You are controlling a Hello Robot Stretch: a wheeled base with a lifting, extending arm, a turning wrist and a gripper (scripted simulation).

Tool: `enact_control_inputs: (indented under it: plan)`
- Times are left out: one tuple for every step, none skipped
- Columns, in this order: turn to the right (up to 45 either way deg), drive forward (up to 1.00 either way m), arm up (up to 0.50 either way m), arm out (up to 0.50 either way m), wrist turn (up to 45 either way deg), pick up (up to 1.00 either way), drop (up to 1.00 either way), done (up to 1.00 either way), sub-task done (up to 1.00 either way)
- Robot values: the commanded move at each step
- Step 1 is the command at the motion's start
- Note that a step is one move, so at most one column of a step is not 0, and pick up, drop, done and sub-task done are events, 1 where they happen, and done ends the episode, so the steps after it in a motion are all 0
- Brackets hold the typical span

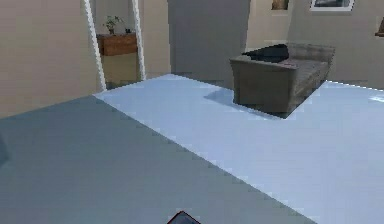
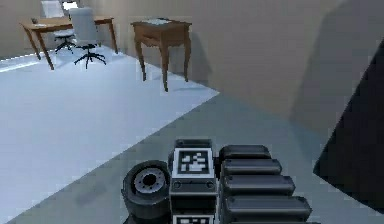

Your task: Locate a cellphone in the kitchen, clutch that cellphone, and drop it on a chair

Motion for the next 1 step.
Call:
enact_control_inputs:
  plan:
    - [-6.0, 0.0, 0.0, 0.0, 0.0, 0.0, 0.0, 0.0, 0.0]
